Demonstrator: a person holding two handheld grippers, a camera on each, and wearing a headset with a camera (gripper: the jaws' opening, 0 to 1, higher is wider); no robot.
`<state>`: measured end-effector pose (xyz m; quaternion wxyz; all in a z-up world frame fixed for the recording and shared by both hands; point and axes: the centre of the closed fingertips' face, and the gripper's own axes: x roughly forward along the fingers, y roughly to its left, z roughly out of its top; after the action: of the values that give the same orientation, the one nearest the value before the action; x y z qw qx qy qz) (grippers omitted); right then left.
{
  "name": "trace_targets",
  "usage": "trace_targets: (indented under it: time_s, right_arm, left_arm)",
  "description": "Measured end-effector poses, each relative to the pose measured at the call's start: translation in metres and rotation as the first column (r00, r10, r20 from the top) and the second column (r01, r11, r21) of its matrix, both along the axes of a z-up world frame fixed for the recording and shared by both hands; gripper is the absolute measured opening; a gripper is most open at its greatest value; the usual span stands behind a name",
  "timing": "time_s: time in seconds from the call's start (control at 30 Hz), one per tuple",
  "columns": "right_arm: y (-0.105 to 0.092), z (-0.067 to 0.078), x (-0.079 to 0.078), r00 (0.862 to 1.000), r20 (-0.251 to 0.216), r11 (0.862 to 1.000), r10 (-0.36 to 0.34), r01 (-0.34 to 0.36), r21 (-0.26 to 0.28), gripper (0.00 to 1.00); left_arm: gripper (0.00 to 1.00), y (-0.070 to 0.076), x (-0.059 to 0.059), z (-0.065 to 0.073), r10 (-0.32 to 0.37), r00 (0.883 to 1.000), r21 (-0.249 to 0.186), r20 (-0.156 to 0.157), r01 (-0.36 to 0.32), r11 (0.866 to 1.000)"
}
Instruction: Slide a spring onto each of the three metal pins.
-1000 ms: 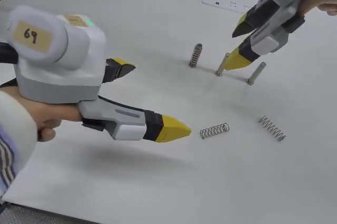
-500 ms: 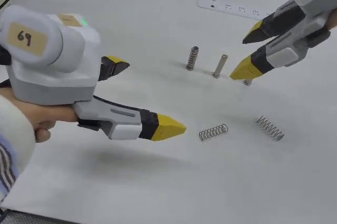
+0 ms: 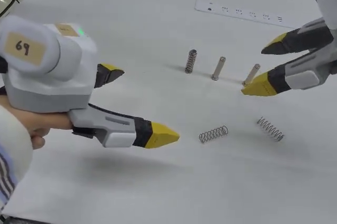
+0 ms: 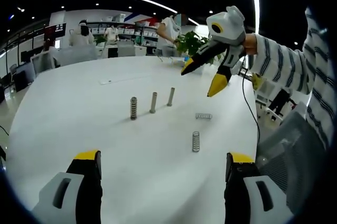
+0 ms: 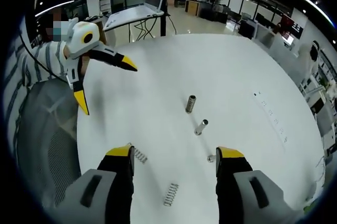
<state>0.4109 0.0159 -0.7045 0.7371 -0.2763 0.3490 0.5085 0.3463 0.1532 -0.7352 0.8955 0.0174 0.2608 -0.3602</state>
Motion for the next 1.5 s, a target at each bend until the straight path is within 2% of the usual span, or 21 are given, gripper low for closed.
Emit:
trace_targets:
  time_s: [0.33,0.43,0.47,0.57,0.8,0.97,1.03,1.17,1.3,1.47,1.5]
  right_arm:
    - [-0.014,-0.008,-0.015,0.998,0.023,0.994,-0.065,0.062,0.094,0.67]
    - [-0.020,-0.011,-0.018,0.996,0.026,0.989,-0.089,0.085,0.119,0.72]
    - [-0.021,-0.012,-0.017,0.994,0.038,0.984,-0.103,0.097,0.148,0.74]
    - [-0.026,-0.015,-0.023,0.990,0.031,0.976,-0.134,0.127,0.178,0.79]
    - [-0.037,-0.026,-0.037,0.979,0.012,0.963,-0.202,0.196,0.188,0.81]
    - [-0.037,-0.037,-0.046,0.967,0.010,0.943,-0.256,0.247,0.224,0.84]
    - [-0.035,-0.038,-0.050,0.961,-0.004,0.928,-0.278,0.269,0.258,0.85]
    - [-0.036,-0.042,-0.055,0.955,-0.015,0.914,-0.296,0.288,0.284,0.87]
    - [-0.038,-0.043,-0.058,0.949,-0.020,0.901,-0.313,0.304,0.309,0.89]
    - [-0.042,-0.045,-0.060,0.951,-0.010,0.899,-0.309,0.296,0.322,0.93]
    - [-0.043,-0.045,-0.060,0.950,-0.011,0.894,-0.313,0.299,0.334,0.94]
  left_arm:
    - [0.95,-0.002,-0.002,-0.001,-0.014,1.000,0.004,-0.009,0.014,1.000]
    - [0.95,-0.001,-0.003,-0.001,-0.018,1.000,0.006,-0.011,0.018,1.000]
    - [0.95,-0.001,-0.003,-0.001,-0.018,1.000,0.005,-0.012,0.018,1.000]
    - [0.95,0.000,-0.004,-0.002,-0.020,1.000,0.008,-0.015,0.020,1.000]
    - [0.95,0.000,-0.007,-0.003,-0.032,0.999,0.012,-0.022,0.032,0.999]
    - [0.94,-0.002,-0.008,-0.004,-0.045,0.999,0.020,-0.028,0.046,0.999]
    - [0.94,-0.001,-0.007,-0.005,-0.048,0.998,0.026,-0.030,0.049,0.998]
    - [0.94,-0.002,-0.007,-0.004,-0.053,0.998,0.024,-0.029,0.053,0.998]
    - [0.94,-0.003,-0.009,-0.007,-0.063,0.997,0.030,-0.042,0.064,0.998]
    - [0.93,-0.002,-0.010,-0.009,-0.062,0.997,0.036,-0.048,0.064,0.997]
    - [0.94,-0.002,-0.010,-0.009,-0.061,0.997,0.038,-0.050,0.062,0.997]
